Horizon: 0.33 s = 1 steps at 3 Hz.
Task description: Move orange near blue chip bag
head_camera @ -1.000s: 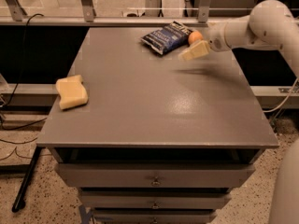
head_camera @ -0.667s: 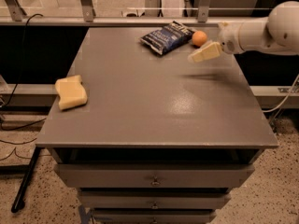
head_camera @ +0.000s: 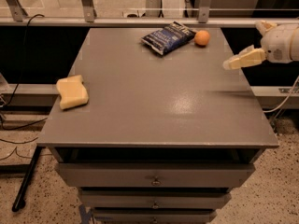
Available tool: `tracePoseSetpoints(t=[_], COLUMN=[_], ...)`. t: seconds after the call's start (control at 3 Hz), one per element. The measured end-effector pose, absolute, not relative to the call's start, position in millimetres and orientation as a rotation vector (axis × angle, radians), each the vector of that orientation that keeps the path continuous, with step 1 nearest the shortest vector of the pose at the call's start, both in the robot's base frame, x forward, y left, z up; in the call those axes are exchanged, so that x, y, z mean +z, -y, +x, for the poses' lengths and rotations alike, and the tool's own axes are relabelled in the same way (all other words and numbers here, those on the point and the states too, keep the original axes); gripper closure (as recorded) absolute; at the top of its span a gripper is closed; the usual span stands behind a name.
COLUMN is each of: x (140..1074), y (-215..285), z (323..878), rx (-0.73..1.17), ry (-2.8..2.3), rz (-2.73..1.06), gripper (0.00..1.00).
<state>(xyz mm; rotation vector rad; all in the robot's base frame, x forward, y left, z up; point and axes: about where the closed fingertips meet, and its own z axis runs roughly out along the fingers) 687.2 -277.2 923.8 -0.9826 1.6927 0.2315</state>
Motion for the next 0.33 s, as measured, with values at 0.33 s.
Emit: tracePoseSetpoints(t=[0.33], x=[923.6], y=[277.9], z=[687.0], rx=[0.231], ry=[-1.694], rz=[-0.982], gripper=[0.0])
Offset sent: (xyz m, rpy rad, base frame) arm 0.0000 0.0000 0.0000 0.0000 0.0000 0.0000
